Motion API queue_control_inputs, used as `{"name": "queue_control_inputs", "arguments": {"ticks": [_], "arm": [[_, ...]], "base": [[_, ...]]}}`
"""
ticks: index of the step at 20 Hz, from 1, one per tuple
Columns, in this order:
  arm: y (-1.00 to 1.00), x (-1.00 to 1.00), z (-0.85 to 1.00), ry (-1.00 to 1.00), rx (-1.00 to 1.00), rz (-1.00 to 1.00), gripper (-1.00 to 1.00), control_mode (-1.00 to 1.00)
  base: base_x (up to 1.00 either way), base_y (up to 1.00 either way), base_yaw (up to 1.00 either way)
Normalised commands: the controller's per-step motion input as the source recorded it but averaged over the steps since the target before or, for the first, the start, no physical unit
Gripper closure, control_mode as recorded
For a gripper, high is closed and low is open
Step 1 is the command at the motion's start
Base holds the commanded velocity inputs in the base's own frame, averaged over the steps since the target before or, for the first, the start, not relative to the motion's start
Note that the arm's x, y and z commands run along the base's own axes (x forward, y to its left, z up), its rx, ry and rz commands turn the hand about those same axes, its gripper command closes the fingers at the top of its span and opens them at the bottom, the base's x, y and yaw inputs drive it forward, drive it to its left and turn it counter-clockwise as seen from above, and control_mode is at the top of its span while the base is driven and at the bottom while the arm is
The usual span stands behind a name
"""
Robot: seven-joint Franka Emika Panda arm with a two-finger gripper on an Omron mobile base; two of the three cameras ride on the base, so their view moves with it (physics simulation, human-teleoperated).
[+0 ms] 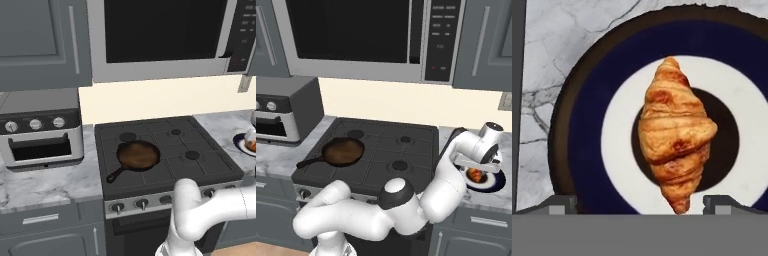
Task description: Pick the croissant and place it on the pan. Then turn on the stove to warm the croissant.
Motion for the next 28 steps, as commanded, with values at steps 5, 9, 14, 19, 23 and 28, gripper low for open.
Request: {"name": "queue_control_inputs", "arguments": {"ticks": [5,9,14,19,23,28], "arm": [[-0.08,0.30,-0.13,0.00,0.03,0.00,-1.00,-1.00],[-0.16,0.30,-0.23,0.00,0.03,0.00,-1.00,-1.00],[-0.43,0.28,-0.31,0.00,0.04,0.00,-1.00,-1.00],[-0.44,0.21,-0.36,0.00,0.04,0.00,-1.00,-1.00],[0.09,0.00,-0.55,0.00,0.00,0.06,1.00,-1.00],[0.06,-0.12,0.48,-0.04,0.00,0.01,1.00,-1.00]], "base": [[0.00,0.00,0.00],[0.00,0.00,0.00],[0.00,0.00,0.00],[0.00,0.00,0.00],[0.00,0.00,0.00],[0.00,0.00,0.00]]}}
